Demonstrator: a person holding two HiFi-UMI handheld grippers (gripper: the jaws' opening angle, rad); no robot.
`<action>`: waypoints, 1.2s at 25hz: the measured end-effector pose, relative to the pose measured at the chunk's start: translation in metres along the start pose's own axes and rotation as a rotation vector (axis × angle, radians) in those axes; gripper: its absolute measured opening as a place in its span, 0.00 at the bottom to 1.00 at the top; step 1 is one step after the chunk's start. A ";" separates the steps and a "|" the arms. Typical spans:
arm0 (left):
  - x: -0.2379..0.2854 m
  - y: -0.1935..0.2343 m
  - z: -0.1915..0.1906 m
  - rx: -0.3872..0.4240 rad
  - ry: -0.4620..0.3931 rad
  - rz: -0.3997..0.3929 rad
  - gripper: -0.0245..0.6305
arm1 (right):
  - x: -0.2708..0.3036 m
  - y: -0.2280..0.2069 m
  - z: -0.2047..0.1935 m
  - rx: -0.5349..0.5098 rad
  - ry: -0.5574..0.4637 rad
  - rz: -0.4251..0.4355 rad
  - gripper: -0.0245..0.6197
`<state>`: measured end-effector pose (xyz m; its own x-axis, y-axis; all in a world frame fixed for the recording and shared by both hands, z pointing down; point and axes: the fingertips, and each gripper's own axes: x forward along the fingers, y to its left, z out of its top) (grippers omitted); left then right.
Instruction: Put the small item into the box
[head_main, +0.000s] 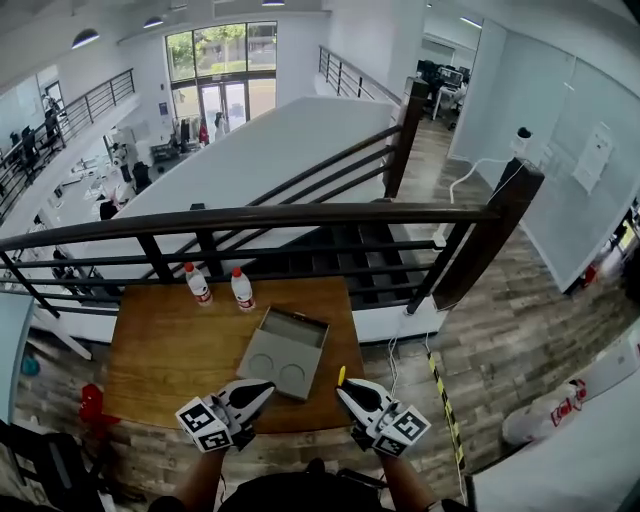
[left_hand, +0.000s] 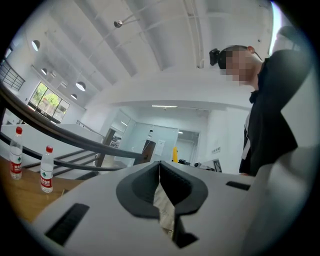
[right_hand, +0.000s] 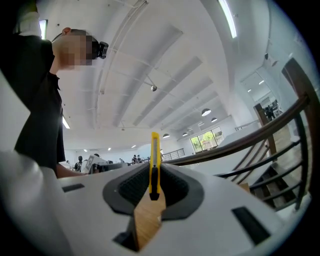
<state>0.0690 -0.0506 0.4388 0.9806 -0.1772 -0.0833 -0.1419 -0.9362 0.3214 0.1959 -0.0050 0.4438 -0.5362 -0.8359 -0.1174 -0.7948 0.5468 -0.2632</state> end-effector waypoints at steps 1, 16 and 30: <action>0.003 0.003 0.000 -0.001 -0.003 0.012 0.06 | 0.001 -0.005 0.001 0.005 -0.002 0.010 0.15; 0.012 0.079 0.011 -0.010 0.017 -0.023 0.06 | 0.089 -0.048 -0.006 0.005 0.031 0.014 0.15; -0.034 0.164 0.035 -0.050 -0.033 -0.056 0.06 | 0.190 -0.054 -0.022 -0.064 0.126 -0.036 0.15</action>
<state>0.0079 -0.2091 0.4612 0.9817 -0.1360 -0.1335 -0.0795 -0.9288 0.3620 0.1306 -0.1921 0.4564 -0.5355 -0.8444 0.0136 -0.8283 0.5220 -0.2034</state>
